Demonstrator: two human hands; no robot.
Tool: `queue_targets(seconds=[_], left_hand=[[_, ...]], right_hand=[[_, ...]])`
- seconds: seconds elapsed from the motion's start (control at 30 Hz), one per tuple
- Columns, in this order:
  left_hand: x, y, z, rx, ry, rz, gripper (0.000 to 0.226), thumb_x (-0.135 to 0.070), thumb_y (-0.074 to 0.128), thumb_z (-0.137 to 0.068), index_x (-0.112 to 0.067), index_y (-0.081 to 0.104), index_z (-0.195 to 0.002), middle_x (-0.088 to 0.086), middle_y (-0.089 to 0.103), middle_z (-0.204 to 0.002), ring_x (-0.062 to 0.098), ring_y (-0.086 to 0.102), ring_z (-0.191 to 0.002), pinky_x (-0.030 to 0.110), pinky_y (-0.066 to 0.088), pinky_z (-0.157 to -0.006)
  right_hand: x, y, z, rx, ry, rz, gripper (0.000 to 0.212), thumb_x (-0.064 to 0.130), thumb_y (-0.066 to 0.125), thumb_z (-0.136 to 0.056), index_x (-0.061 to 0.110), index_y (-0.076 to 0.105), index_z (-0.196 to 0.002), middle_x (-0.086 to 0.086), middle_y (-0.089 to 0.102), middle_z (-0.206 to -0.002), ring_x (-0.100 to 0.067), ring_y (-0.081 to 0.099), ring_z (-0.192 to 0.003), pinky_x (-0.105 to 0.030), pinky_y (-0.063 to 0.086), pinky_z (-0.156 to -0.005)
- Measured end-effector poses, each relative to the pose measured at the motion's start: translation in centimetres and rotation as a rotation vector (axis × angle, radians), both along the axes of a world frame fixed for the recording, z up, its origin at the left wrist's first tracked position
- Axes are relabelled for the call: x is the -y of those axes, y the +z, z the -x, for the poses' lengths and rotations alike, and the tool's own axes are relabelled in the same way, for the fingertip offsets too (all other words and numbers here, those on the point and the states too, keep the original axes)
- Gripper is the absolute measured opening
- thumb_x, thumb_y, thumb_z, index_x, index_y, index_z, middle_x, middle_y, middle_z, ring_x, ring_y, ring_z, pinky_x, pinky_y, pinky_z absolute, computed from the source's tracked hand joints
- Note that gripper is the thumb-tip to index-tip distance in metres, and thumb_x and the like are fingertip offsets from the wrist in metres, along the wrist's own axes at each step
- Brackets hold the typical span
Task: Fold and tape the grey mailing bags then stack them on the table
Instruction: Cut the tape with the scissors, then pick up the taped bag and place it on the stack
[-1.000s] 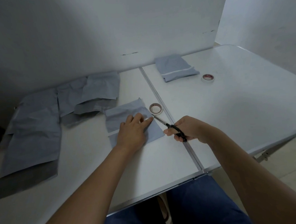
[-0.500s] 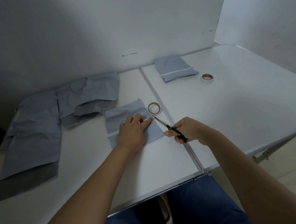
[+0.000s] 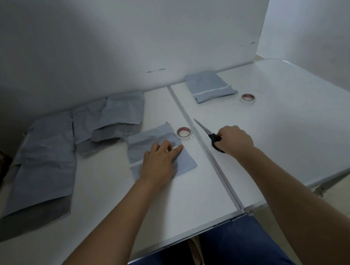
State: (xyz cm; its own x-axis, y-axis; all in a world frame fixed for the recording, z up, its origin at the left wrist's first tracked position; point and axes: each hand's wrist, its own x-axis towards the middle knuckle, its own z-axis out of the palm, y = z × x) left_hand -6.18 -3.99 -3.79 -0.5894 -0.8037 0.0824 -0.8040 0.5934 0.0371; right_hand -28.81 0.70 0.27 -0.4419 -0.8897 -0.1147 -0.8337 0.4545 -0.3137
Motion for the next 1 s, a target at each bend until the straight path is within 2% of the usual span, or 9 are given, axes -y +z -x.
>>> queue_targets(seconds=[0.13, 0.3, 0.4, 0.47, 0.53, 0.6, 0.73, 0.87, 1.0], left_hand=[[-0.1, 0.1, 0.1, 0.017, 0.003, 0.008, 0.061, -0.023, 0.047, -0.092, -0.039, 0.027, -0.148, -0.004, 0.036, -0.131, 0.022, 0.035, -0.117, 0.036, 0.039, -0.091], [-0.1, -0.1, 0.1, 0.052, -0.001, 0.031, 0.062, -0.023, 0.046, -0.093, -0.039, 0.025, -0.148, -0.003, 0.034, -0.133, 0.023, 0.035, -0.118, 0.036, 0.038, -0.091], [0.3, 0.0, 0.0, -0.007, -0.039, 0.008, 0.062, -0.018, 0.047, -0.092, -0.036, 0.029, -0.148, -0.002, 0.039, -0.131, 0.023, 0.038, -0.114, 0.034, 0.038, -0.086], [0.8, 0.3, -0.5, -0.175, -0.084, -0.109, 0.056, -0.010, 0.045, -0.092, -0.030, 0.041, -0.145, 0.001, 0.049, -0.127, 0.025, 0.045, -0.112, 0.031, 0.037, -0.083], [1.2, 0.9, -1.5, -0.371, -0.043, -0.200, 0.047, -0.004, 0.043, -0.094, -0.022, 0.056, -0.135, 0.004, 0.059, -0.126, 0.026, 0.051, -0.115, 0.026, 0.037, -0.089], [1.3, 1.3, -3.2, -0.456, 0.076, -0.198, 0.042, -0.002, 0.043, -0.094, -0.017, 0.060, -0.130, 0.004, 0.059, -0.132, 0.022, 0.052, -0.121, 0.023, 0.035, -0.099], [-0.1, 1.1, -5.7, -0.437, 0.157, -0.165, 0.043, -0.005, 0.044, -0.095, -0.016, 0.055, -0.135, 0.001, 0.052, -0.141, 0.020, 0.048, -0.129, 0.022, 0.030, -0.106], [-1.8, 0.7, -5.7, -0.379, 0.035, -0.172, 0.053, -0.034, 0.032, -0.087, -0.016, 0.059, -0.129, 0.001, 0.059, -0.132, 0.018, 0.056, -0.117, 0.026, 0.042, -0.094], [-2.3, -0.6, -6.3, -0.385, 0.059, -0.127, 0.042, -0.022, 0.042, -0.095, -0.016, 0.055, -0.134, 0.000, 0.054, -0.139, 0.016, 0.049, -0.127, 0.018, 0.032, -0.099]], right_hand=[[1.2, 0.4, 0.3, -0.161, -0.009, -0.015, 0.033, 0.036, 0.055, -0.089, 0.011, 0.055, -0.067, -0.001, 0.047, -0.060, -0.017, 0.044, -0.049, -0.019, 0.032, -0.052], [2.7, 1.3, -0.5, -0.358, 0.109, -0.150, 0.035, 0.031, 0.053, -0.092, 0.015, 0.040, -0.064, 0.000, 0.041, -0.067, -0.021, 0.049, -0.071, -0.027, 0.035, -0.064], [3.7, 1.7, -0.9, -0.235, 0.150, -0.256, 0.024, 0.021, 0.063, -0.085, 0.010, 0.048, -0.070, -0.001, 0.046, -0.067, -0.017, 0.049, -0.060, -0.025, 0.037, -0.057], [4.0, 1.8, -0.9, -0.141, 0.173, -0.319, 0.024, 0.017, 0.066, -0.082, 0.009, 0.047, -0.070, -0.003, 0.051, -0.069, -0.017, 0.049, -0.059, -0.023, 0.037, -0.053], [4.0, 1.8, -0.8, -0.153, 0.188, -0.225, 0.009, 0.016, 0.061, -0.086, 0.010, 0.056, -0.082, -0.006, 0.058, -0.090, -0.021, 0.058, -0.077, -0.025, 0.041, -0.064], [3.6, 1.6, -1.6, -0.114, 0.176, 0.020, 0.022, 0.018, 0.053, -0.092, 0.013, 0.062, -0.110, -0.007, 0.058, -0.113, -0.026, 0.058, -0.100, -0.030, 0.041, -0.078], [1.8, -1.5, -8.0, 0.083, 0.497, 0.375, 0.033, 0.009, 0.048, -0.092, 0.010, 0.063, -0.122, -0.012, 0.058, -0.118, -0.029, 0.056, -0.109, -0.035, 0.045, -0.090], [1.2, -6.0, -12.9, 0.097, 0.697, 0.402, 0.045, 0.007, 0.049, -0.086, 0.002, 0.055, -0.131, -0.016, 0.058, -0.131, -0.030, 0.055, -0.120, -0.040, 0.041, -0.106], [0.8, -7.4, -14.2, 0.104, 0.686, 0.382, 0.051, 0.013, 0.042, -0.088, -0.003, 0.047, -0.137, -0.019, 0.053, -0.136, -0.030, 0.052, -0.126, -0.039, 0.038, -0.110]])
